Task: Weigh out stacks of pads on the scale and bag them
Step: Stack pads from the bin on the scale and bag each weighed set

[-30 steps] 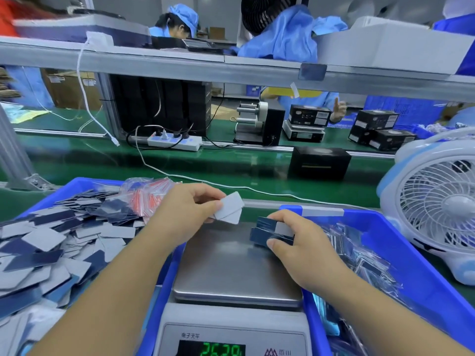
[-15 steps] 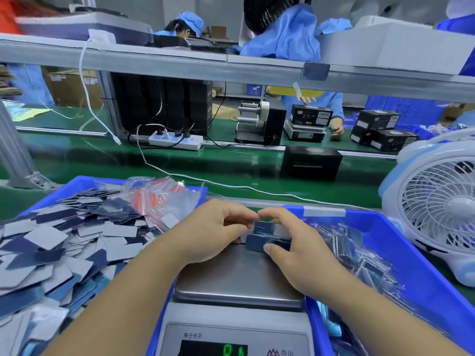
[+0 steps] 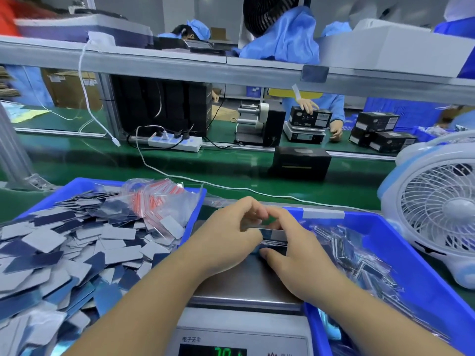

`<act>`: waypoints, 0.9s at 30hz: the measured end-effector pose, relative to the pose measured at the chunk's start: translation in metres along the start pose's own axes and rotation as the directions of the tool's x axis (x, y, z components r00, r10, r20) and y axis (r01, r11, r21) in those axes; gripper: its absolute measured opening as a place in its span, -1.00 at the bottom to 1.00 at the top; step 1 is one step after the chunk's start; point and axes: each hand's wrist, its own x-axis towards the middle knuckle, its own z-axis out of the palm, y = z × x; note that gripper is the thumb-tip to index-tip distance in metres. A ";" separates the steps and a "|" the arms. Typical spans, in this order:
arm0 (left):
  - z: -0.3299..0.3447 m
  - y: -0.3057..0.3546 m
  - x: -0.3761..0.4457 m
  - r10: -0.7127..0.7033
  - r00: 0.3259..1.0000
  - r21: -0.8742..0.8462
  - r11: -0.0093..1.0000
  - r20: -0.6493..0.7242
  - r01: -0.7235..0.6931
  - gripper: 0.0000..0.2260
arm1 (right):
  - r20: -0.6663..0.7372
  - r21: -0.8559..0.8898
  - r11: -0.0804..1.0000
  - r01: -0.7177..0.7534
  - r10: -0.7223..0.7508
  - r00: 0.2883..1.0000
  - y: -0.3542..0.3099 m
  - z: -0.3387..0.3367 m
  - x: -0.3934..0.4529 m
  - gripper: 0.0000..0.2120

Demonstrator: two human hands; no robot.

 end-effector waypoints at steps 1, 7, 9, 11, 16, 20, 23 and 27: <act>-0.001 -0.001 0.001 0.034 0.999 0.053 0.998 -0.030 -0.032 -0.83 | -0.003 -0.002 1.000 0.001 -0.001 1.000 0.000 0.000 0.000 -0.42; -0.013 -0.007 0.006 0.071 0.991 0.168 0.985 -0.117 -0.051 -0.80 | -0.009 -0.093 0.996 -0.003 0.002 1.000 0.004 0.001 0.003 -0.48; -0.019 -0.008 0.007 0.022 0.995 0.122 0.992 -0.095 -0.010 -0.80 | -0.001 -0.122 0.992 0.007 -0.007 1.000 0.005 0.002 0.004 -0.52; -0.026 -0.009 0.007 -0.028 0.997 0.090 0.995 -0.078 0.035 -0.82 | -0.005 -0.131 0.991 0.003 -0.004 1.000 0.006 0.002 0.005 -0.58; -0.040 -0.014 0.007 -0.177 0.969 -0.104 0.981 -0.171 0.161 -0.79 | -0.014 -0.112 0.993 -0.042 0.040 0.999 0.007 -0.003 0.004 -0.74; -0.057 -0.014 0.009 -0.272 0.917 -0.506 0.857 -0.291 0.093 -0.72 | -0.034 -0.118 0.990 -0.079 0.075 0.997 0.009 -0.006 0.004 -0.74; -0.053 -0.013 0.007 -0.277 0.942 -0.585 0.802 -0.188 0.119 -0.83 | -0.073 -0.072 0.988 -0.138 0.133 0.988 0.012 -0.007 0.006 -0.76; -0.032 -0.013 0.003 -0.234 0.972 -0.336 0.913 0.033 0.231 -0.85 | -0.069 -0.027 0.982 -0.186 0.184 0.980 0.011 -0.009 0.008 -0.76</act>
